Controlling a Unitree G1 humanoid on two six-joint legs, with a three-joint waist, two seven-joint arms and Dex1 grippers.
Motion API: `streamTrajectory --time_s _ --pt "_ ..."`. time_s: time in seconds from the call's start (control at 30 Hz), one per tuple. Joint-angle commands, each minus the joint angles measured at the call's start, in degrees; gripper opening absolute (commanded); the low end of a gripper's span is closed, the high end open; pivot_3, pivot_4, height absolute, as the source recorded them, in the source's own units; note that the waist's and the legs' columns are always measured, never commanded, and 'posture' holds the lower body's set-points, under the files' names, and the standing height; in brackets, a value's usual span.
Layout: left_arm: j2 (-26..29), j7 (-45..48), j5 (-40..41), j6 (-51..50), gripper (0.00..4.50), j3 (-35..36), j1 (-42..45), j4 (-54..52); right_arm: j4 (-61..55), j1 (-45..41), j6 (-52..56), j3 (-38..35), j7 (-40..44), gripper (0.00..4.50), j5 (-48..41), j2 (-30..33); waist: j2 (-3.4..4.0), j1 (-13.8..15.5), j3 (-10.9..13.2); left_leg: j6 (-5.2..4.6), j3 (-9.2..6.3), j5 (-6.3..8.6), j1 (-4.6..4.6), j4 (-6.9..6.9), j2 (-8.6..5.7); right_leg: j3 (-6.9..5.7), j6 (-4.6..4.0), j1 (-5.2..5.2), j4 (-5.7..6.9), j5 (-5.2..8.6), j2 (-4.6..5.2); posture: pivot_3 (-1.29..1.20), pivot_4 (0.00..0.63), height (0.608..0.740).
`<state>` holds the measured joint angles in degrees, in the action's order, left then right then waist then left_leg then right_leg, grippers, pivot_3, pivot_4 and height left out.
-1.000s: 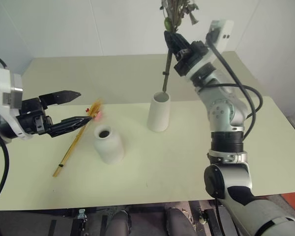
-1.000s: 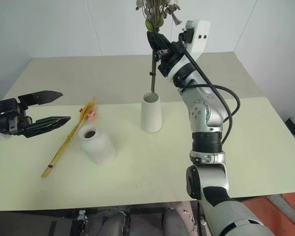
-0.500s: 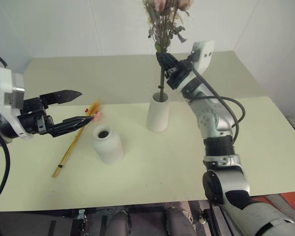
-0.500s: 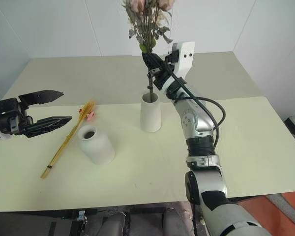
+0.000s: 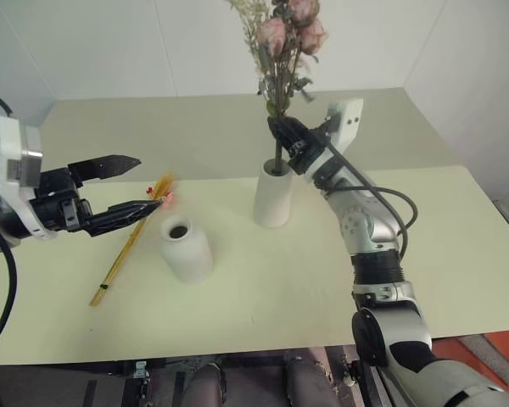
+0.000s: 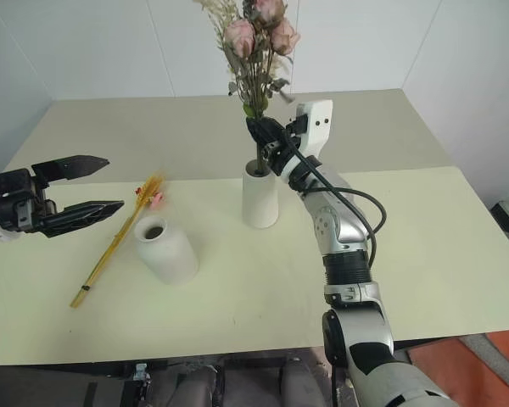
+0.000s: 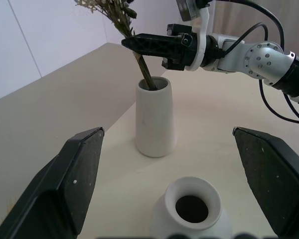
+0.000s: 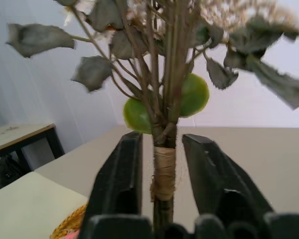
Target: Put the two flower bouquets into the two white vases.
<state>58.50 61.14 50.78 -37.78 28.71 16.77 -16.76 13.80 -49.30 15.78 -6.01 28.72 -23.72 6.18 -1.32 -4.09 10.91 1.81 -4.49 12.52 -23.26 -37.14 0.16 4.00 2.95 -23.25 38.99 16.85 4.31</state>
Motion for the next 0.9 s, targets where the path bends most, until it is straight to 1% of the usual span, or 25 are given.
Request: streamTrajectory --time_s 0.03,0.1,0.13,0.17,0.2,0.37,0.5,0.7,0.8,0.9 --pt "0.91 -0.61 -0.02 -0.18 4.5 2.44 -0.87 -0.89 -5.13 1.6 -1.44 0.64 1.62 2.9 0.02 1.29 0.0 0.02 0.0 0.0 0.0 0.0 0.0 0.01 0.0 0.0 0.0 0.0 0.0 0.0 0.0 0.0 0.15 0.74" --pt "0.74 -1.09 -0.18 -0.18 4.5 2.5 -1.49 -1.05 -6.86 3.42 -1.0 0.93 2.75 3.6 -0.27 2.42 0.0 0.07 0.0 0.0 0.0 0.0 -0.01 0.01 -0.01 0.0 0.0 0.0 -0.01 0.0 0.01 0.0 0.15 0.74" --pt "0.79 -1.5 -0.34 -0.24 4.5 2.46 -1.74 -1.08 -7.69 4.2 -0.73 1.01 3.26 4.05 -0.4 3.12 0.0 0.07 0.0 0.0 0.0 0.0 -0.01 0.0 0.0 0.0 0.0 0.0 -0.01 0.0 0.01 0.0 0.15 0.74" --pt "0.86 -1.93 -0.59 -0.28 4.5 2.38 -2.0 -1.1 -8.52 4.91 -0.42 1.03 3.75 4.32 -0.61 3.8 0.0 0.11 0.0 0.0 0.0 0.0 -0.01 0.0 -0.01 0.0 0.0 0.01 -0.02 0.0 0.02 0.0 0.15 0.74" --pt "0.97 -2.29 -0.94 -0.33 4.5 2.26 -2.29 -1.14 -9.45 5.65 0.14 0.87 4.38 4.45 -1.17 4.52 0.0 0.13 0.0 0.0 0.0 0.0 -0.01 0.0 -0.01 0.0 0.0 0.01 -0.01 0.0 0.02 0.0 0.15 0.74" --pt "1.47 -4.14 -2.53 -0.89 4.5 2.23 -4.04 -1.63 -14.65 9.63 3.23 -0.13 7.5 4.45 -3.63 8.73 0.0 0.13 0.0 0.0 0.0 0.0 0.01 0.0 -0.01 0.0 0.0 0.03 -0.01 0.0 0.01 0.0 0.15 0.74" --pt "2.27 -7.88 -4.74 -3.39 4.5 2.25 -5.81 -2.39 -17.71 12.25 6.4 -1.17 11.13 4.45 -6.28 13.61 0.0 0.08 0.0 0.0 0.0 0.0 0.01 0.0 0.0 0.0 0.0 0.04 -0.02 0.0 0.01 0.0 0.15 0.74" --pt "5.93 -16.99 -7.99 -14.2 4.5 -0.4 -5.91 -2.64 -20.29 14.56 10.44 -1.79 19.84 4.45 -10.43 22.62 -0.01 0.14 0.0 0.0 0.0 0.0 0.03 -0.01 -0.01 0.0 0.01 0.08 -0.03 0.01 0.01 0.0 0.15 0.74" --pt "7.22 -19.76 -8.39 -19.14 4.5 -2.39 -4.34 -2.32 -20.52 14.87 11.78 -1.5 24.92 4.45 -11.7 27.14 -0.01 0.13 0.0 0.0 0.0 0.0 0.06 0.0 -0.01 0.0 0.01 0.1 -0.05 0.01 0.0 0.0 0.15 0.74" --pt "8.3 -22.06 -9.1 -23.76 4.5 -6.2 -1.66 -1.47 -19.74 14.66 12.18 -1.08 30.41 4.45 -12.01 31.37 -0.02 0.26 0.01 0.0 0.0 0.0 0.03 -0.01 -0.02 -0.01 0.01 0.11 -0.06 0.01 0.01 0.0 0.15 0.74"
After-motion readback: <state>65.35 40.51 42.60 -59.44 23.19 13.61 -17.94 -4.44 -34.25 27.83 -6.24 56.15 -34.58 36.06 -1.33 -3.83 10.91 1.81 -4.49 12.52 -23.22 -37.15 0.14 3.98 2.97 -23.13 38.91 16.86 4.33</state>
